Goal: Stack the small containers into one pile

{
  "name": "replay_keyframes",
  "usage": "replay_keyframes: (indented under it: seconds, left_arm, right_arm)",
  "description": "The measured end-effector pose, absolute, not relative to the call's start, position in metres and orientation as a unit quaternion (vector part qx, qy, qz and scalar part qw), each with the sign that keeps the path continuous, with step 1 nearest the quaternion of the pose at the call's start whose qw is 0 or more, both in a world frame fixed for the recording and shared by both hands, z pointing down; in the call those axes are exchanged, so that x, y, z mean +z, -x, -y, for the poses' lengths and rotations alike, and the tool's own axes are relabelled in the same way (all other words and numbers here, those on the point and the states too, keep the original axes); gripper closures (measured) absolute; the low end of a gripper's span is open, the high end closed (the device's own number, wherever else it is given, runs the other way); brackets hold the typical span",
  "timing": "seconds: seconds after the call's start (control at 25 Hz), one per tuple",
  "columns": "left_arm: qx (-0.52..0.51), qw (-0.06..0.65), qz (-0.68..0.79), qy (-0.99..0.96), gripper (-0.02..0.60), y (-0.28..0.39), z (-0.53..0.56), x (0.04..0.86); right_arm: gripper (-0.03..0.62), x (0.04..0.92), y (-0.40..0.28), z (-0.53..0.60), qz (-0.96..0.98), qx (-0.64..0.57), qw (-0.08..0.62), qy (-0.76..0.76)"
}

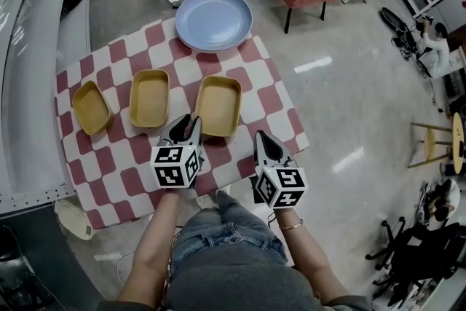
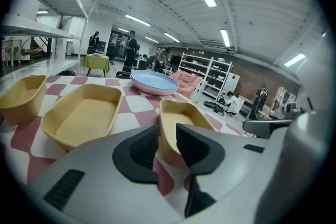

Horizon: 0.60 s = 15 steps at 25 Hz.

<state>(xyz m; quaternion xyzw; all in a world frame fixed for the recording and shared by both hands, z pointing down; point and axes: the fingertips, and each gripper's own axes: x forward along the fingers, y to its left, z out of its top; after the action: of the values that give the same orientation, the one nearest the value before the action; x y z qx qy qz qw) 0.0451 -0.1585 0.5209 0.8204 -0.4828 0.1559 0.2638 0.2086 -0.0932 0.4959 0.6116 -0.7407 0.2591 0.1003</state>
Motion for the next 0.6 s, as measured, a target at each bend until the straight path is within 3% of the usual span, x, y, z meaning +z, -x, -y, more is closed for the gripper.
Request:
replay_keyframes:
  seconds: [0.24,0.6]
  left_arm:
    - [0.168,0.296,0.475,-0.812,0.454,-0.052,0.168,0.535]
    - [0.211,0.288,0.474,-0.805,0.476,-0.060,0.172,0.548]
  right_arm:
    - [0.585,0.497,-0.214,0.099,0.736,0.261,0.099,-0.616]
    - [0.583,0.500,-0.216,0.104,0.736,0.260,0.104,-0.616]
